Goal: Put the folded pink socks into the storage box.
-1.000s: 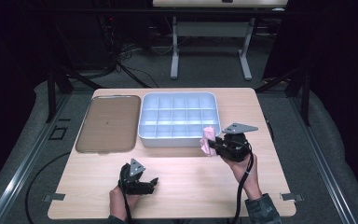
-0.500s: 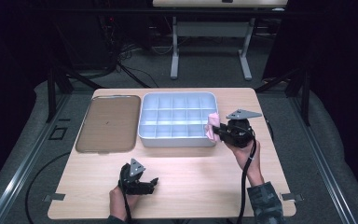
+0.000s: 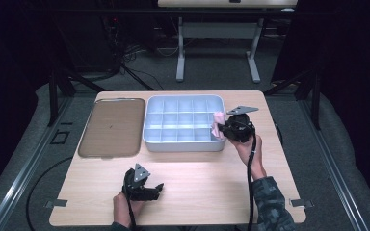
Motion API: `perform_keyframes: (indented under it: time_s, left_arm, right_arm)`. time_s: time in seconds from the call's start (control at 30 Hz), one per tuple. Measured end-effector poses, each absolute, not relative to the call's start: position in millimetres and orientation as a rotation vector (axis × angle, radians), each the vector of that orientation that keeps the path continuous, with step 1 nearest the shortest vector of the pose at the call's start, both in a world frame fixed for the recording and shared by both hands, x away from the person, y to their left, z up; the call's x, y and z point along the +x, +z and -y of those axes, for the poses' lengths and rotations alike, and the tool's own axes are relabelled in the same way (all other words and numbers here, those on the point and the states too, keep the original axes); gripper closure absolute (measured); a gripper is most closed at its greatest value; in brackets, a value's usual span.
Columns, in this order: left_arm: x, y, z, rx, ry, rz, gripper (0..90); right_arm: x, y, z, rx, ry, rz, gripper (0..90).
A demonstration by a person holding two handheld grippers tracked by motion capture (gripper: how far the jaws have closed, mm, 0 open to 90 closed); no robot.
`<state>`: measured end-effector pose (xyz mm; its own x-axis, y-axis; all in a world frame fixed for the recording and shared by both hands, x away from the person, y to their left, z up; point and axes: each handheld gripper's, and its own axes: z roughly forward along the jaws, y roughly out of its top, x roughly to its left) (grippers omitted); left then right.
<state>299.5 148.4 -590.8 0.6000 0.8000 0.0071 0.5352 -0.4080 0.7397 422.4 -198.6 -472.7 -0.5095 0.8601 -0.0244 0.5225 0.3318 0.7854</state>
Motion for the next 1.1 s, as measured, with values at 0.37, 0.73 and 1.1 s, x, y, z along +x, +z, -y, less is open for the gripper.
perform_keyframes:
  time_s: [0.37, 0.73, 1.1]
  left_arm:
    - [299.5, -590.8, -148.4, 2.111, 0.474, -1.048, 15.2]
    - [299.6, -590.8, -148.5, 2.110, 0.473, -1.051, 15.1]
    - [299.7, -590.8, -148.5, 2.111, 0.475, -1.048, 15.1]
  right_arm:
    - [440.4, -493.9, 189.7, 1.210, 0.919, -2.188, 73.8]
    - [443.2, -504.7, 182.6, 1.187, 0.812, -2.215, 70.8]
    - [432.9, -499.4, 183.0, 1.200, 0.826, -2.248, 60.1]
